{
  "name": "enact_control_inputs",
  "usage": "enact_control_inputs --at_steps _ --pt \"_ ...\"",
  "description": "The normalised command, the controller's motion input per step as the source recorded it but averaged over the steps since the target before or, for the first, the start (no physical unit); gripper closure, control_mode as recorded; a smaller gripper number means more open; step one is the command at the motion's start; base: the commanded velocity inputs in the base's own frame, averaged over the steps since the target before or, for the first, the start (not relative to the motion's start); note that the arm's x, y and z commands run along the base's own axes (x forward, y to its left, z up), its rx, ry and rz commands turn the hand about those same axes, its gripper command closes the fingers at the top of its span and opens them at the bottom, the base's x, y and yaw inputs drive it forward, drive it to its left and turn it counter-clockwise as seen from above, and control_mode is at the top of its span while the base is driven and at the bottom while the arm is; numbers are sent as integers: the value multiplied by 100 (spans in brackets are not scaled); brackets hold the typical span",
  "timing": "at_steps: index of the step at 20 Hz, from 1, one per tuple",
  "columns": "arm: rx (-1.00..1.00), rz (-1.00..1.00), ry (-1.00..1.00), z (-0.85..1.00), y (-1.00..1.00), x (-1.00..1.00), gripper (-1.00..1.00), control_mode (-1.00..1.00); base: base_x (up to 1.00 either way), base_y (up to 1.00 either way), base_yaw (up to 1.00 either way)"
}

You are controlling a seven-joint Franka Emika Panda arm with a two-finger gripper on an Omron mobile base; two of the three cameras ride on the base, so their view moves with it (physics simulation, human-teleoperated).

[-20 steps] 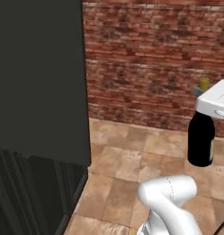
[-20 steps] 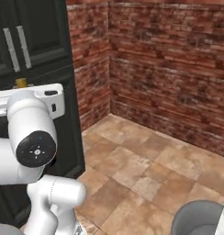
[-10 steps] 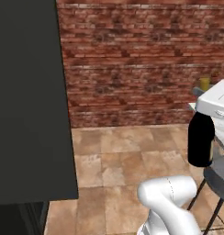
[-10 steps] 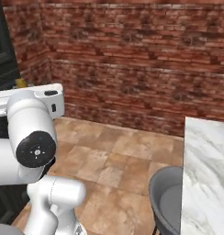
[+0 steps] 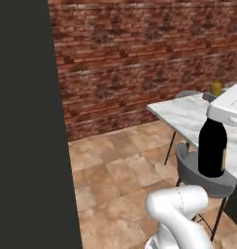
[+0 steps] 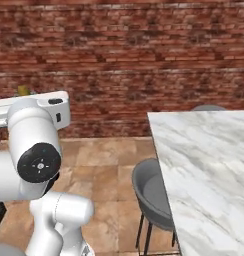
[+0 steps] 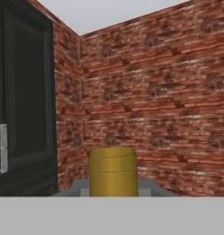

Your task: Open the cabinet directly in front. Then move the wine and the mug to the dining counter with the candle on it.

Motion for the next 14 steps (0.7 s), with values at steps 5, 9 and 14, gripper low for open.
enact_control_inputs --at_steps 5,9,14 --pt "0 0 0 0 0 0 100 100 -8 0 -55" --pt "0 0 0 0 0 0 100 100 -7 0 -54" --pt "0 0 0 0 0 0 100 100 -9 0 -54"
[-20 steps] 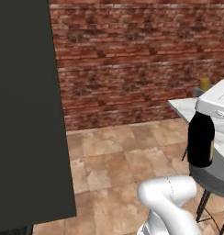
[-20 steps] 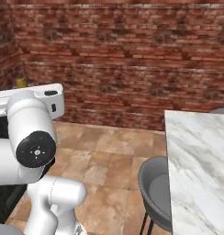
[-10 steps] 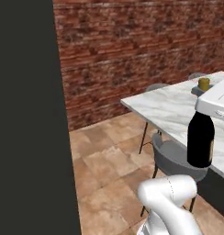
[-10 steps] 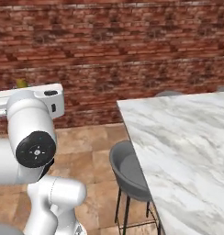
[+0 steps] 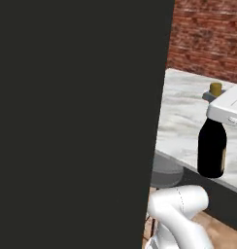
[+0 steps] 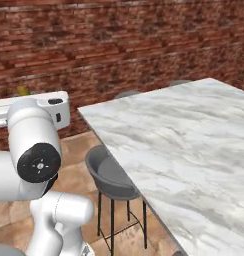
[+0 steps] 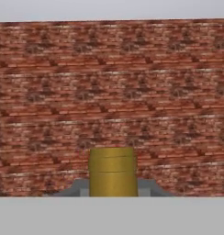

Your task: Open the cabinet directly in front. Then move the wine and the mug to the dining counter with the candle on it.

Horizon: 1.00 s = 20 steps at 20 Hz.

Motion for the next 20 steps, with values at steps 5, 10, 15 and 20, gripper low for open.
enact_control_inputs --at_steps 5,10,15,20 --pt "0 0 0 0 0 0 100 100 -9 0 -53" --pt "0 0 0 0 0 0 100 100 -8 0 -53" --pt "0 0 0 0 0 0 100 100 -7 0 -53" --pt "0 0 0 0 0 0 100 100 -8 0 -52"
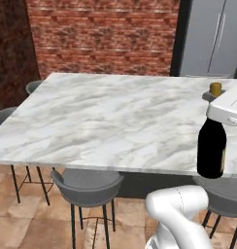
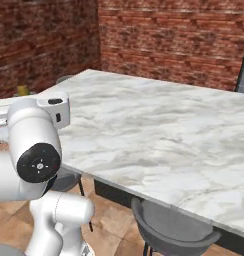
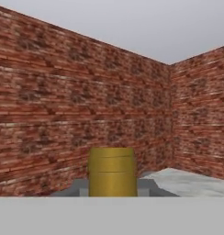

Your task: Open the cabinet directly in front. Then move the wine and the mug to the dining counter with the candle on it.

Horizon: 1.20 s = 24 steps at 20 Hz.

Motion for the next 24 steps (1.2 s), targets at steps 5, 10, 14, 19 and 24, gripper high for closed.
enact_control_inputs --at_steps 5,10,14,19,24 --pt "0 0 0 0 0 0 100 100 -7 0 -51" --pt "0 0 0 0 0 0 100 100 -4 0 -49" --pt "0 0 0 0 0 0 100 100 0 -1 -32" --pt "0 0 0 0 0 0 100 100 0 -25 -10" --pt "0 0 0 0 0 0 100 100 0 -60 0"
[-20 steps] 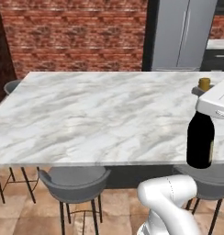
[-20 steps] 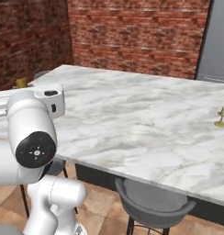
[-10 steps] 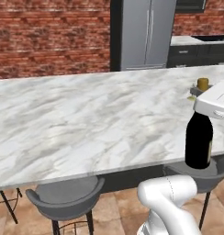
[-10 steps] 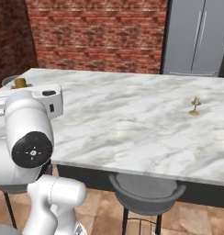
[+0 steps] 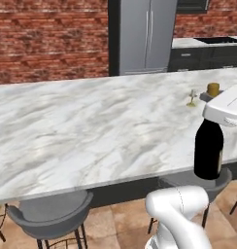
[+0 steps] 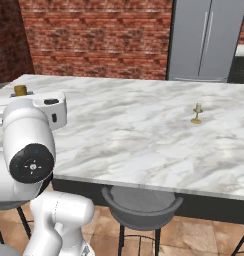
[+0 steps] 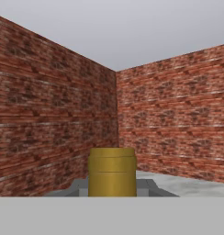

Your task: Open the cabinet directly in front. Then move the wine and the mug to the dining counter with the candle on it.

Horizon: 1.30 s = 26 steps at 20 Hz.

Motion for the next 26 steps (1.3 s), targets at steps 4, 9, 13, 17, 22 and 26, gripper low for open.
enact_control_inputs --at_steps 4,9,13,17,22,26 --pt "0 0 0 0 0 0 100 100 0 -79 0" --pt "0 0 0 0 0 0 100 100 0 -66 0" --pt "0 0 0 0 0 0 100 100 0 -64 0" --pt "0 0 0 0 0 0 100 100 0 -62 0" --pt "0 0 0 0 0 0 100 100 0 -59 0" --pt "0 0 0 0 0 0 100 100 0 -56 0"
